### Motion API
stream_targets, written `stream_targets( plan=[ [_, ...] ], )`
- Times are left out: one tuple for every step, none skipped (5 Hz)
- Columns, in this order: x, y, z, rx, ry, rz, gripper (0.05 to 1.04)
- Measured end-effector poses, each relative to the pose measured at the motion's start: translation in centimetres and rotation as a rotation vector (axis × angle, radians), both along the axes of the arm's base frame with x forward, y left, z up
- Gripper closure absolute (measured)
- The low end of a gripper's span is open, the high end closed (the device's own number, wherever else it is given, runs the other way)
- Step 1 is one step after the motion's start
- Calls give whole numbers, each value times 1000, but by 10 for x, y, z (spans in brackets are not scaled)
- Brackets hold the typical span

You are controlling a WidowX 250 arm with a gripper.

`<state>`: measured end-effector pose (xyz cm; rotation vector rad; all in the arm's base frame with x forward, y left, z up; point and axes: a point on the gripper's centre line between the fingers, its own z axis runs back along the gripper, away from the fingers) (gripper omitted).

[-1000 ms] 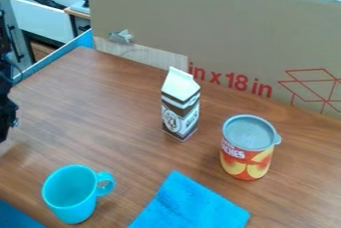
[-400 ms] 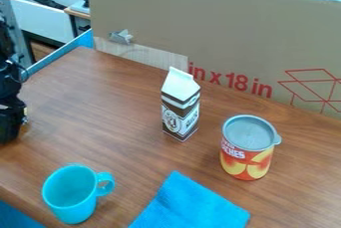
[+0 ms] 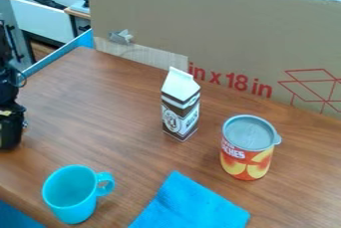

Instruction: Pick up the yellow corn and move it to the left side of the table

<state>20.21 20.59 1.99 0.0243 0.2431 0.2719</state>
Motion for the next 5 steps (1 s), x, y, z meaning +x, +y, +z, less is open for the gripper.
stream_targets(
  plan=[
    [-1,-4,21,25,-41,27,84],
    [15,-23,73,156,-107,-8,84],
    [31,-70,118,184,-193,-168,84],
    [48,-119,128,140,-246,-333,84],
    [65,-171,115,73,-235,-477,84]
  ],
)
